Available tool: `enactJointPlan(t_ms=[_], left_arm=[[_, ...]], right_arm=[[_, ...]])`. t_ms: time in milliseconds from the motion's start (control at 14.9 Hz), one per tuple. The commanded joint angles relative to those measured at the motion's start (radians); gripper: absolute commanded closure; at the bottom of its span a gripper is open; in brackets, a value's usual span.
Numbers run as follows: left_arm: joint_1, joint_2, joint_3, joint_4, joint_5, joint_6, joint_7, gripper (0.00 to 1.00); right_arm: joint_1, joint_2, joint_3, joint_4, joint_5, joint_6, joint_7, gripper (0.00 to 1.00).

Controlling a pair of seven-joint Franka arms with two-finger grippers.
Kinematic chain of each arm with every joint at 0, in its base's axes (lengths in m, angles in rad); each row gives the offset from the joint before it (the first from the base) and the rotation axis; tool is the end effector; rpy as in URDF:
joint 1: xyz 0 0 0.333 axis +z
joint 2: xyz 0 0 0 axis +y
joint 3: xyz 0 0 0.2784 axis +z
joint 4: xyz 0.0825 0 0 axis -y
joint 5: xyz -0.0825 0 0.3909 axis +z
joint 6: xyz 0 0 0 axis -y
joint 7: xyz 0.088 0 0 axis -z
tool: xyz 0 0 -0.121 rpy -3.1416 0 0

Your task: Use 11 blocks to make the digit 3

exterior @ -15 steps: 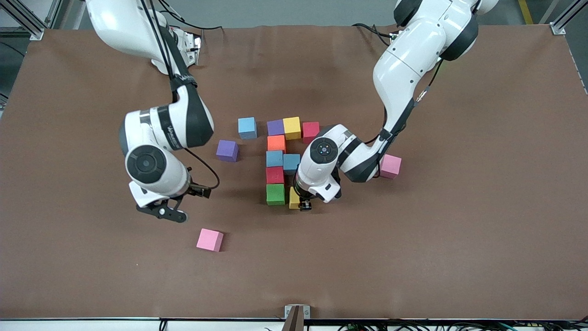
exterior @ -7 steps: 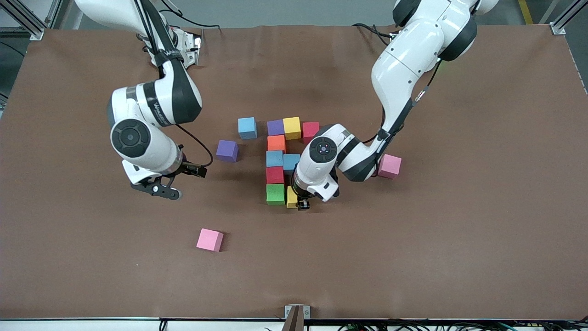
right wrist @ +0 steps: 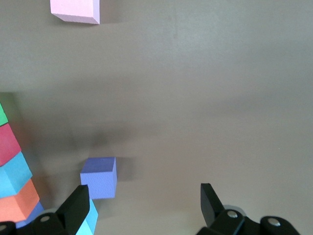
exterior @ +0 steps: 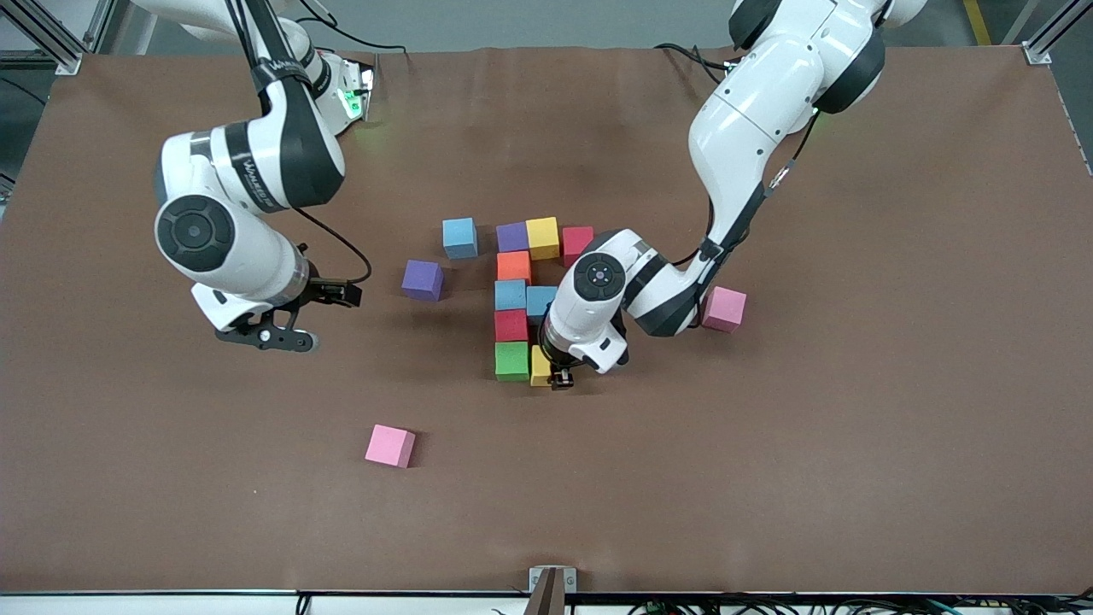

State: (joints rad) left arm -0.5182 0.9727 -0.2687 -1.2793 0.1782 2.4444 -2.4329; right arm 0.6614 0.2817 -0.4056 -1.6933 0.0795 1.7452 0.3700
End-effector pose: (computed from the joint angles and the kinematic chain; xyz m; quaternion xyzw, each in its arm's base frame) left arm 0.5592 -0.4938 0.1545 0.6700 0.7327 -0.0437 0.1112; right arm 0.5806 0.1741 0.3741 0.9923 -0.0662 -0.0926 0.0480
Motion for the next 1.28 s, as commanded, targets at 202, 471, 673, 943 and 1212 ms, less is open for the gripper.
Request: enactJointPlan(t_ms=[202,471,673,943,1212], left_arm=[[-0.017,0.031,0.009,0.018,-0.017,0.024,0.0,0.0],[-0.017,-0.008,0.009,0.018,-0.008,0.013,0.0,0.0],[-0.005,-0.032,0.008,0.018,-0.008,-0.048,0.008,0.0],[0.0,-0.049,0.003,0.017,-0.005,-0.111,0.067,0.0],[0.001,-0.101,0.002,0.009,-0.003,-0.24,0.104,0.0]], right_arm=[[-0.046,-0.081,-0.01,0.052,-0.012,-0.07,-0.08,0.0],[-0.12,-0.079,-0.016,0.173,-0.012,-0.191,-0.199,0.0],[-0.152,-0.081,-0.019,0.23,-0.015,-0.288,-0.307,0.0],[-0.167,-0.127,-0.016,0.279,-0.015,-0.388,-0.318,0.0],[-0.166,-0.154,-0.015,0.276,-0.058,-0.446,-0.356,0.0]])
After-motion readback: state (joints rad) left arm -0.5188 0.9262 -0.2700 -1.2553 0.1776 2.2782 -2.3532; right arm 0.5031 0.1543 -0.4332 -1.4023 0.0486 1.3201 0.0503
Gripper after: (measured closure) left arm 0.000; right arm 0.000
